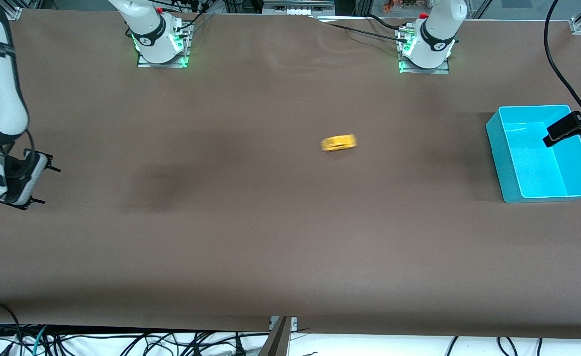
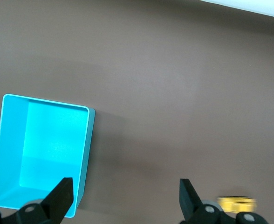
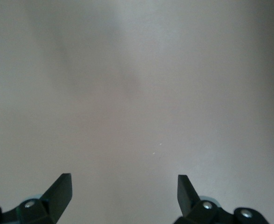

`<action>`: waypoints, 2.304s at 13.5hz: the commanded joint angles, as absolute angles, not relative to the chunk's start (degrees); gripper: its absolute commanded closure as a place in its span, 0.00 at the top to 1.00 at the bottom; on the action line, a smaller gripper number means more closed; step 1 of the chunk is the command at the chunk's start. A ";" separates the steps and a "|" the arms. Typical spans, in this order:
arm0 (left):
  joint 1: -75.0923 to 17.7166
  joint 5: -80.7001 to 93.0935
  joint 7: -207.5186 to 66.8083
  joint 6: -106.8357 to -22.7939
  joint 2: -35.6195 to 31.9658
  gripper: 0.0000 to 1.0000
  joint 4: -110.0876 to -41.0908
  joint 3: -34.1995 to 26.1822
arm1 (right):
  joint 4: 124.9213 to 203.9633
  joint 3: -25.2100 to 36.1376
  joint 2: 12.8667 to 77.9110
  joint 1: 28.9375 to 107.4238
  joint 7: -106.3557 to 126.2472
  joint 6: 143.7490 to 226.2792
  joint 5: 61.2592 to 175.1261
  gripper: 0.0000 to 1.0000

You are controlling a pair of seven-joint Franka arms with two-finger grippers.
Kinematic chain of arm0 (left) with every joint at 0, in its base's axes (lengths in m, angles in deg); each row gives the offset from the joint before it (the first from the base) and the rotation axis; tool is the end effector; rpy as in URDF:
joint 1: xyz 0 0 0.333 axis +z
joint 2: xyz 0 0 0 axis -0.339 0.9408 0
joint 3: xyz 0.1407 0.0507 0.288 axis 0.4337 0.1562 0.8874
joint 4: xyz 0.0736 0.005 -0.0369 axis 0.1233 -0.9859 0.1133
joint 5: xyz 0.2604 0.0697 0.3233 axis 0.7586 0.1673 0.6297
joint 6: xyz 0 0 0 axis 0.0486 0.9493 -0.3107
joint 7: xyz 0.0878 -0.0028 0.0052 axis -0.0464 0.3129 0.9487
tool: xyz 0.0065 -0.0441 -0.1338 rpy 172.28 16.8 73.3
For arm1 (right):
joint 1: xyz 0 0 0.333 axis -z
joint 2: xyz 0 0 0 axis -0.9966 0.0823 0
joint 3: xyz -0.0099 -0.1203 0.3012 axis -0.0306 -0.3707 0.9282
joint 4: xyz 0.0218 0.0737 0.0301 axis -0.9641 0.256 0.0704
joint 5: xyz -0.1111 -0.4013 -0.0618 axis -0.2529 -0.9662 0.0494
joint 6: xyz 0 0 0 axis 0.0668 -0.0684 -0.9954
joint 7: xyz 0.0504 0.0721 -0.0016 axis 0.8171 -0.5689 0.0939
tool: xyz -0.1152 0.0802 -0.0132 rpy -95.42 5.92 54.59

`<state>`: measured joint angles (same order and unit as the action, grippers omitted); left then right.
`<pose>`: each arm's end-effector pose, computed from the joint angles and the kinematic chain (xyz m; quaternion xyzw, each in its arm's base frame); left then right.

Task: Wind and store yellow beetle car
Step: 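Release the car and raise the right gripper back to rest, then move the left gripper toward the car beside the turquoise bin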

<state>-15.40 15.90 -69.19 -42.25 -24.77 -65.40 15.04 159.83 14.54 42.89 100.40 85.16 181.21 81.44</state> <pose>0.6039 0.0568 0.5837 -0.9935 -0.1114 -0.0203 0.0061 0.6667 -0.1389 0.3592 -0.8262 -0.5623 0.0126 0.0315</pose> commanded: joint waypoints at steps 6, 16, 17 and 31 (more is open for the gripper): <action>-15.07 15.80 -70.57 -41.26 -24.02 1.00 -63.06 15.02 | 149.54 15.13 42.59 100.75 54.53 167.32 82.22 1.00; -15.07 15.80 -70.57 -41.26 -23.93 1.00 -62.98 15.02 | 140.49 18.21 41.08 99.96 31.63 155.01 81.35 1.00; -15.07 15.80 -70.57 -41.26 -23.93 1.00 -62.98 15.02 | 139.96 18.21 41.08 99.87 31.72 154.91 81.26 1.00; -12.54 15.72 -69.60 -38.36 -23.85 1.00 -63.85 15.89 | 135.82 16.72 36.78 92.23 27.53 154.91 74.66 1.00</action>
<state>-14.73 15.93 -69.05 -40.12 -24.70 -64.75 15.69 135.55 17.76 37.68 94.38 31.02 155.87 75.07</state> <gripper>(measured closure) 0.000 0.000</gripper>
